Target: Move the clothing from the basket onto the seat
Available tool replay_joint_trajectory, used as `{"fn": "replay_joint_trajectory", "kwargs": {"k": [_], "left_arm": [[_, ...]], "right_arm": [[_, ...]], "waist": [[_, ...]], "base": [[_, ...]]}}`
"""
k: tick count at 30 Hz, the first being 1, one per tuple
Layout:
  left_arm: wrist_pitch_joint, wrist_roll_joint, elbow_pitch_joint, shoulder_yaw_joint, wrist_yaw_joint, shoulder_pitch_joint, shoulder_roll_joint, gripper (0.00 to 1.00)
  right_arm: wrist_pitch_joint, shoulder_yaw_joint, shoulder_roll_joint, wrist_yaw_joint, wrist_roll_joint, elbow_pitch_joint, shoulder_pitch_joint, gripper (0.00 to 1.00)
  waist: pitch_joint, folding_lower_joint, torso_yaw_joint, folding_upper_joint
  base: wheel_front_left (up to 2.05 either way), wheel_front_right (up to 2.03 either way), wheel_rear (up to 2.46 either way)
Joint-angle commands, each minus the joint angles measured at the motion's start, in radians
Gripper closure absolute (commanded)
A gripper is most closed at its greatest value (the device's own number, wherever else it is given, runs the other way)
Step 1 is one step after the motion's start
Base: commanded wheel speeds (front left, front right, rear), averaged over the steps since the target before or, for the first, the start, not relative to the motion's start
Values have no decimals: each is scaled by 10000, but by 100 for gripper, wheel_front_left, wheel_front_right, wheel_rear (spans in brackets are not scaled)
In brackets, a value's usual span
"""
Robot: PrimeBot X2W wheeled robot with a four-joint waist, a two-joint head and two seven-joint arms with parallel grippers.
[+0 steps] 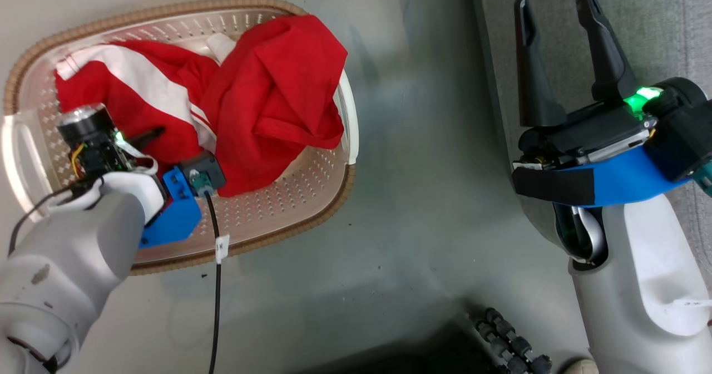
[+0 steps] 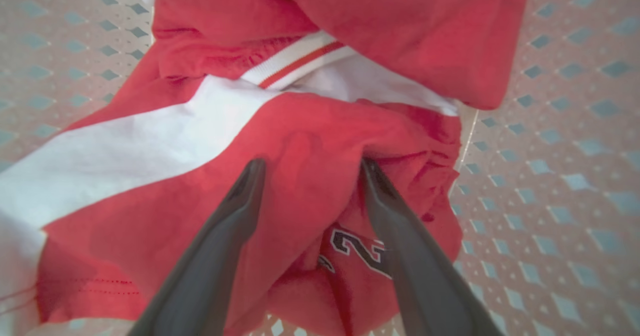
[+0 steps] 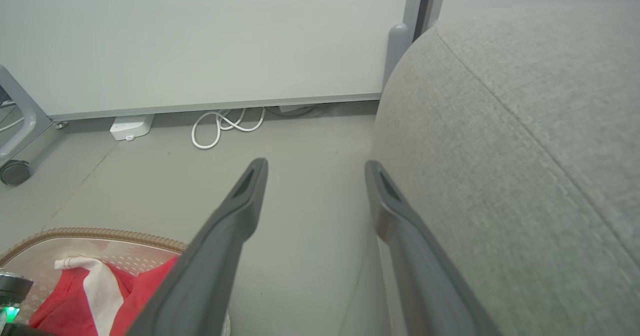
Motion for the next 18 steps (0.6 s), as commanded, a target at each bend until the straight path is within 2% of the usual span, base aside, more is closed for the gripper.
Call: {"fn": "replay_joint_trajectory", "kwargs": {"k": [1, 11, 13, 14, 18], "left_arm": [[33, -76, 54, -32, -10, -269, 13, 0], [245, -13, 276, -33, -10, -854, 124, 0], [340, -41, 316, -33, -10, -899, 152, 84], [365, -41, 331, -33, -10, -887, 157, 100], [423, -29, 360, -34, -10, -840, 130, 100]], "right_arm": [[-29, -17, -39, 5, -42, -78, -144, 0], [-19, -115, -40, 5, -59, -298, -28, 0], [-19, -101, -40, 3, -39, -301, -52, 0], [-17, -92, -40, 3, -28, -307, -66, 0], [-17, -102, -42, 3, -8, -283, -133, 0]], "waist": [[176, -1, -52, 0], [703, -1, -111, 0], [744, -1, -132, 0], [757, -1, -145, 0], [756, -1, -164, 0]], "base": [[0, 0, 0], [0, 0, 0], [0, 0, 0], [0, 0, 0], [0, 0, 0]]}}
